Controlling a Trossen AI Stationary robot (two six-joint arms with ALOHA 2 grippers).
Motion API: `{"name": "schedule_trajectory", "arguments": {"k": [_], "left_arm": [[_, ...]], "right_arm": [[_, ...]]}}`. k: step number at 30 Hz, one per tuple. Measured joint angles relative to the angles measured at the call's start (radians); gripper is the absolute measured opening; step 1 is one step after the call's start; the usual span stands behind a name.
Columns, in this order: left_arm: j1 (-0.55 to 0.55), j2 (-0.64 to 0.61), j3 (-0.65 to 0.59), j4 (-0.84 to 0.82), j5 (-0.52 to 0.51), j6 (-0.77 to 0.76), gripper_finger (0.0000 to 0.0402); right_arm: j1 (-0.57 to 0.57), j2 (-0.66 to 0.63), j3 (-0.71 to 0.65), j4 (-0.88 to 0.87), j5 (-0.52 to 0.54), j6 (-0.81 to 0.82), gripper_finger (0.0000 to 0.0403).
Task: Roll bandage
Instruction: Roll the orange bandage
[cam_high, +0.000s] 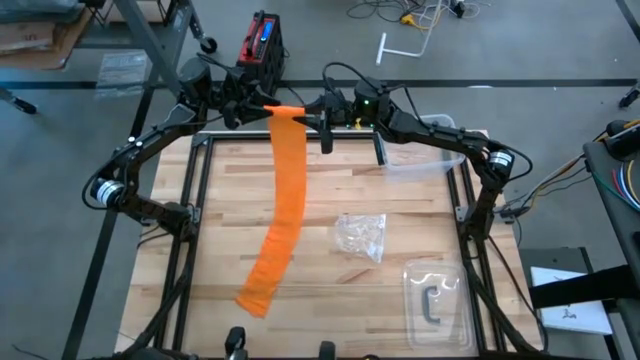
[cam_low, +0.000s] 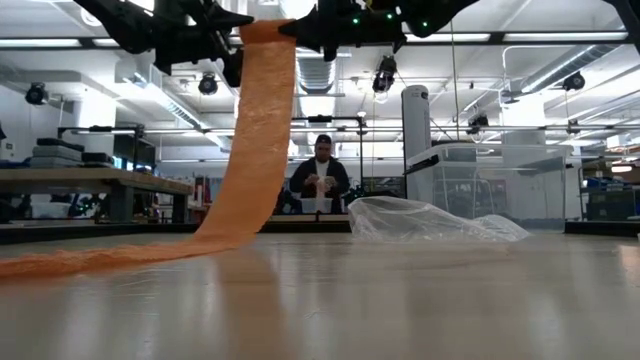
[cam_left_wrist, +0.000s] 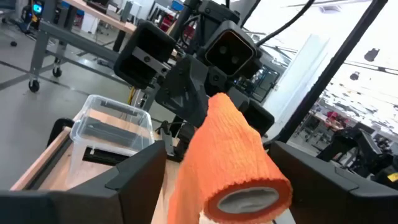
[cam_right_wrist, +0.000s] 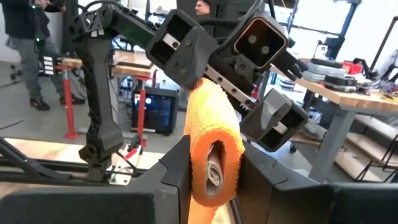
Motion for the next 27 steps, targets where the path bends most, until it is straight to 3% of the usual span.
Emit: {"name": "schedule_trajectory", "arguments": {"k": [11,18,27], "left_arm": [[-0.011,0.000,-0.006,0.002,0.016,0.081,0.0195],[-0.020,0.000,-0.006,0.001,-0.014,0.152,0.0123],[-0.024,0.000,-0.006,0.002,-0.039,0.235,0.0063]], "right_arm": [[0.000,-0.005,0.000,-0.002,0.003,0.049,0.0089],[-0.001,-0.005,0.000,0.000,0.011,0.136,0.0093],[-0.008,-0.023,0.000,0.002,0.003,0.447,0.0203]]}}
